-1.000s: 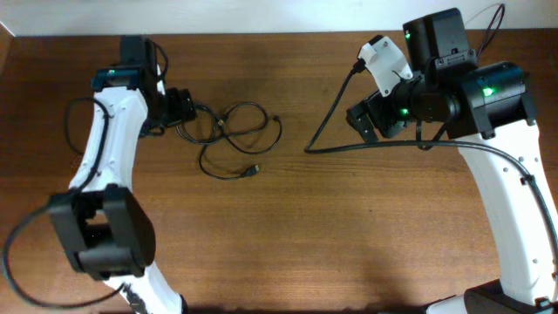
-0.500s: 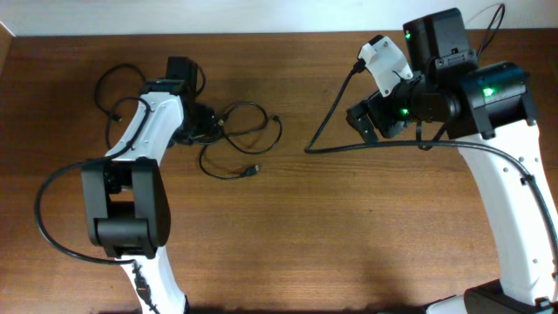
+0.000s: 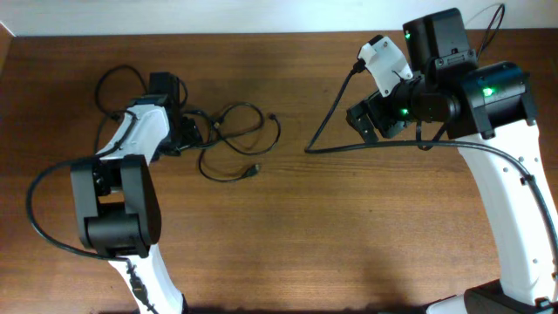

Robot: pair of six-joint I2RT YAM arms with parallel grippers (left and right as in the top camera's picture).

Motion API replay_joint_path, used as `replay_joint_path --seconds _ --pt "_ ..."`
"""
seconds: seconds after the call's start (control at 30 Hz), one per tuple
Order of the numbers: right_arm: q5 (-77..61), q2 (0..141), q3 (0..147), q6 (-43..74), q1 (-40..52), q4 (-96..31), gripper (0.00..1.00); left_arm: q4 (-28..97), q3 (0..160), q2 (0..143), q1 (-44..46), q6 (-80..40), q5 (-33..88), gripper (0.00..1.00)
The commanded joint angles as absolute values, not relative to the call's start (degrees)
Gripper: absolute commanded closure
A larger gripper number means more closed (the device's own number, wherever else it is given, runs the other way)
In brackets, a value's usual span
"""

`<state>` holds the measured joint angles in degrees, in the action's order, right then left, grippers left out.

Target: Untangle cables

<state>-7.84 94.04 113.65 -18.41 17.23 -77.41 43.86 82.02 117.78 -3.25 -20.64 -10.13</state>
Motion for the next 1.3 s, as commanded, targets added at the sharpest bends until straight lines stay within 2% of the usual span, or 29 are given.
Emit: replay_joint_path --seconds 0.0,0.07,0.1,0.13,0.27,0.37,0.43,0.53,0.63,0.77,0.87,1.1,1.27 --pt "-7.97 94.02 113.80 -18.39 17.28 -77.36 0.01 43.11 80.42 118.37 -3.27 -21.02 -10.35 0.25" --pt "-7.97 94.02 113.80 -18.39 17.28 -77.36 0.02 43.09 80.31 118.37 -3.27 -20.99 -10.33 0.44" --pt "-7.97 94.02 113.80 -18.39 17.28 -77.36 0.01 43.07 80.31 118.34 -3.27 -20.97 -10.33 0.84" --pt "-7.97 94.02 113.80 -18.39 17.28 -77.36 0.02 43.07 80.31 118.37 -3.27 -20.97 -10.17 1.00" --pt "-7.75 94.02 113.80 -18.63 17.28 -77.30 0.02 43.70 80.38 114.41 -2.02 -19.40 -6.90 1.00" --pt "-7.70 94.02 113.80 -18.63 17.28 -77.17 0.01 45.50 82.61 100.84 1.04 -18.13 -8.62 1.00" --pt "-7.73 94.02 113.80 -18.61 17.28 -77.19 0.01 47.53 88.44 86.00 3.40 -17.04 -9.63 1.00" --pt "-7.75 94.02 113.78 -18.59 17.28 -77.28 0.01 49.84 92.49 76.34 3.97 -16.62 -12.23 1.00" --pt "-8.03 94.06 113.78 -18.55 17.28 -77.21 0.02 55.18 93.93 68.42 4.60 -16.05 -9.61 1.00" --pt "-16.82 95.77 113.78 -17.28 19.16 -75.94 0.01 56.45 93.91 68.25 4.62 -15.70 -10.79 1.00" --pt "-24.71 97.32 113.78 -17.06 26.96 -73.25 0.02 56.40 93.91 70.96 4.62 -14.76 -12.03 1.00" --pt "-23.00 98.50 113.78 -14.06 44.84 -65.19 0.02 56.51 93.91 72.62 4.62 -14.11 -11.90 1.00" --pt "-12.01 104.75 113.78 -14.52 52.27 -63.72 0.02 57.12 93.91 72.49 4.62 -13.98 -11.84 1.00"
